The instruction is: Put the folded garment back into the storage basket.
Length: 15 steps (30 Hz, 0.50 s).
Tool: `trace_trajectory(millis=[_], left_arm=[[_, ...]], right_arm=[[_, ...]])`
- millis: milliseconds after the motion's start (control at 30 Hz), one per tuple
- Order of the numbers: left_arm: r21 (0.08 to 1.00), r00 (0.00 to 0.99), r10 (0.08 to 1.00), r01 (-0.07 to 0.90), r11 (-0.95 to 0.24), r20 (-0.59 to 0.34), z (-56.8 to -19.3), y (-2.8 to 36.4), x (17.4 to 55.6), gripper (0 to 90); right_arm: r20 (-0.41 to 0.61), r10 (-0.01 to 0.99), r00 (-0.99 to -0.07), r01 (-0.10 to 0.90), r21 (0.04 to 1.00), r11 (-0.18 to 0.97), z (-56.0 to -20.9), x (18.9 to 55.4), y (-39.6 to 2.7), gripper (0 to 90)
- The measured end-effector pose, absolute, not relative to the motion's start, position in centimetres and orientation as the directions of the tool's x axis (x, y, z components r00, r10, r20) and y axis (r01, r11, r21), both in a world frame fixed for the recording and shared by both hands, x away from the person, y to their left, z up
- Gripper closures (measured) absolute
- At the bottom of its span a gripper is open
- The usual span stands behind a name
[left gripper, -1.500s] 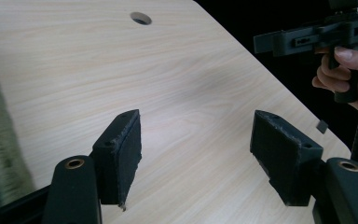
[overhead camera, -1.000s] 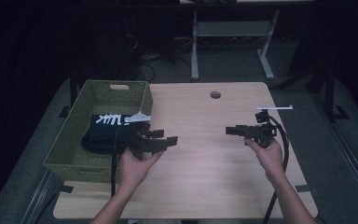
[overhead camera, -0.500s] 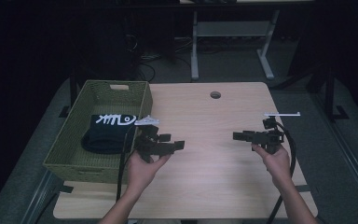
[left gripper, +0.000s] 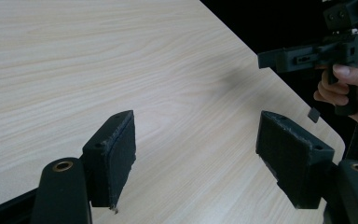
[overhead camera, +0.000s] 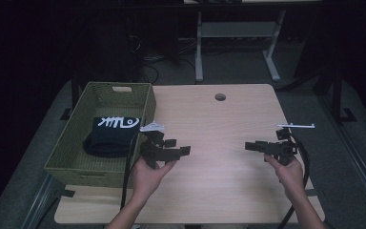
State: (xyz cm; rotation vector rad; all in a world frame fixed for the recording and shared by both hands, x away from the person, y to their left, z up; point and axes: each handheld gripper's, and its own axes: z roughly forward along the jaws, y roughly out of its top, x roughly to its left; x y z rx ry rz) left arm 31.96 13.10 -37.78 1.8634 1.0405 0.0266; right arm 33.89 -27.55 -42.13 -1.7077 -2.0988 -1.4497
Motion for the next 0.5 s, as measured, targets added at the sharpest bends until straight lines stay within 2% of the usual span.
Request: trace_trajectory(millis=[500], left_arm=[[0.745,0.634,0.663,0.645,-0.169,-0.399,-38.7,13.2,31.6,28.3]], right_arm=[[0.565,0.743,-0.359,0.805,0.59,-0.06,-43.6,32.2,-29.1,28.6]])
